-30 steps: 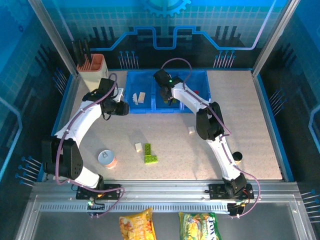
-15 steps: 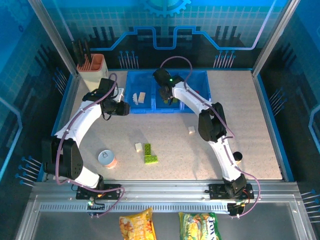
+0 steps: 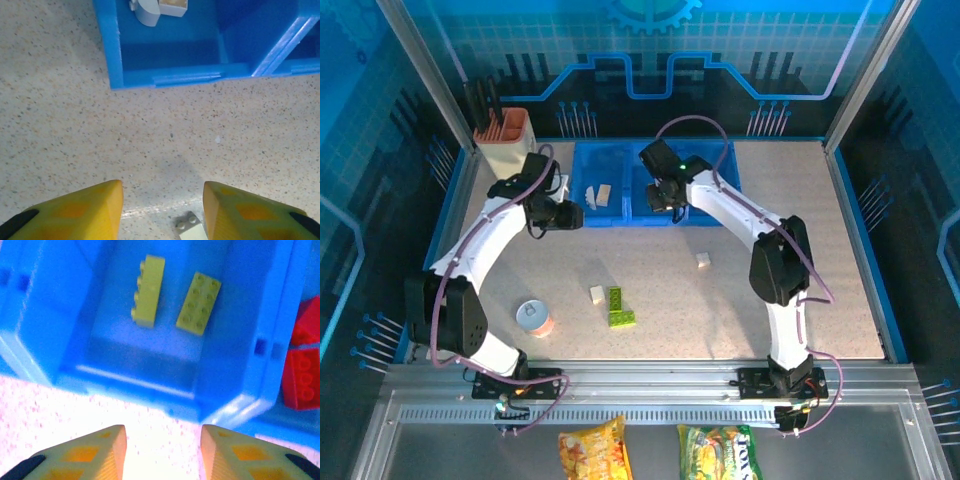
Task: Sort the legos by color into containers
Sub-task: Place the lego in the container, then pick up the lego from the middle-left of the table.
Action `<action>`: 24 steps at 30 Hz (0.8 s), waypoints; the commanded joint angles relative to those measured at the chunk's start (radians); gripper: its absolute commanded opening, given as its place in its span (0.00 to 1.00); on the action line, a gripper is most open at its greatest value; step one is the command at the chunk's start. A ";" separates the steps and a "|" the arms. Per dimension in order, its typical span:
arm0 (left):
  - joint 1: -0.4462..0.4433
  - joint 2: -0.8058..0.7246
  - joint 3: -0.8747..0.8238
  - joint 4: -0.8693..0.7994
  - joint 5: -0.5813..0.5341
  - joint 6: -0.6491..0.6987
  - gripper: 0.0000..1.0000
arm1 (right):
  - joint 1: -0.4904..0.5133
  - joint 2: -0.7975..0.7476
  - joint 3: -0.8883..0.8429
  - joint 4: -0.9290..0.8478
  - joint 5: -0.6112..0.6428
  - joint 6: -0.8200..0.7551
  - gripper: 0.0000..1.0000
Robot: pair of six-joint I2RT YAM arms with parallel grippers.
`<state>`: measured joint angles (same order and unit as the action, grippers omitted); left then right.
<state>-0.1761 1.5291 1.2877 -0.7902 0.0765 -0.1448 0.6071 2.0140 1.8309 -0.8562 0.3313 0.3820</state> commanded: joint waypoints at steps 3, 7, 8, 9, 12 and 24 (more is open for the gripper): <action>-0.079 0.011 -0.007 -0.063 -0.005 -0.110 0.47 | 0.011 -0.135 -0.137 0.029 -0.037 0.049 0.44; -0.161 0.010 -0.027 -0.074 -0.042 -0.185 0.47 | 0.010 -0.211 -0.249 0.048 -0.037 0.065 0.44; -0.181 0.009 -0.033 -0.073 -0.049 -0.208 0.47 | 0.010 -0.232 -0.274 0.050 -0.036 0.066 0.44; -0.202 0.009 -0.039 -0.072 -0.054 -0.226 0.47 | 0.010 -0.247 -0.296 0.054 -0.036 0.067 0.44; -0.261 0.012 -0.059 -0.064 -0.064 -0.284 0.48 | 0.007 -0.293 -0.356 0.060 -0.033 0.072 0.44; -0.447 0.011 -0.192 0.005 -0.072 -0.489 0.48 | -0.001 -0.417 -0.518 0.074 -0.028 0.091 0.43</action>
<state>-0.5938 1.5311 1.1229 -0.8017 0.0116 -0.5545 0.6079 1.6360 1.3338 -0.7918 0.3023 0.4561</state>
